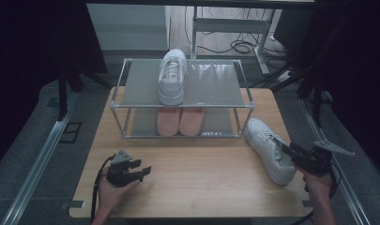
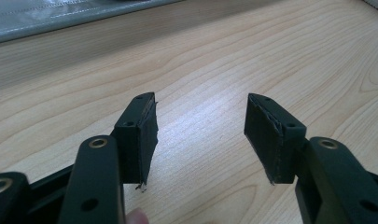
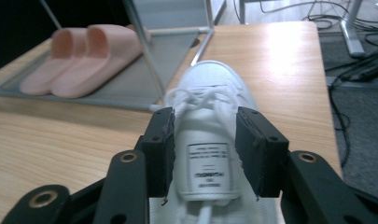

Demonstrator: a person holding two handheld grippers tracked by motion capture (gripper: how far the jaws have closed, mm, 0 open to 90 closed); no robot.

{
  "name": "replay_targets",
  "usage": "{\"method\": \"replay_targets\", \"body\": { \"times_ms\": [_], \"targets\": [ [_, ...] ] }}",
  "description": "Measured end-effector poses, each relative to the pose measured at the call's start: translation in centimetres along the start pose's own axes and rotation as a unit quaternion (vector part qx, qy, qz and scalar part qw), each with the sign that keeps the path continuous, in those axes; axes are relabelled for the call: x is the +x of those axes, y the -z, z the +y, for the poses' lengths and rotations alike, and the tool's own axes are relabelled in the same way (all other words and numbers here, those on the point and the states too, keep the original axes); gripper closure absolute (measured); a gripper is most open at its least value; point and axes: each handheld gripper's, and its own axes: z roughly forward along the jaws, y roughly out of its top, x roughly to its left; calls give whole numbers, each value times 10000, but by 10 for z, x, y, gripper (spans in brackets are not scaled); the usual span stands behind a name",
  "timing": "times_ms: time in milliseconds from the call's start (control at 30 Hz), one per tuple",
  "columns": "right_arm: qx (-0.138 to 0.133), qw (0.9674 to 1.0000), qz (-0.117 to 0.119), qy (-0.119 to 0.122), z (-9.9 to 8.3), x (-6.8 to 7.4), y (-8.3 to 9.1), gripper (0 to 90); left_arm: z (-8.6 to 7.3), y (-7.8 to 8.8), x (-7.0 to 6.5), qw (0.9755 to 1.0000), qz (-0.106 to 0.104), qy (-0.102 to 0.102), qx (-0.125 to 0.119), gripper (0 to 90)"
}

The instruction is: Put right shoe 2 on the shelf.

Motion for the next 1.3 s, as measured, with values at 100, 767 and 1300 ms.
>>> {"method": "replay_targets", "body": {
  "times_ms": [100,767,1300],
  "targets": [
    [61,10000,-15,25,2,-4,-3,547,0,0,0,10000,-3,12,-10,443],
    [731,9969,-166,224,3,-18,-39,531,0,-3,0,10000,14,-6,47,441],
    [909,9928,-519,587,1,-19,-52,784,0,-1,2,10000,-70,56,14,441]
  ]
}}
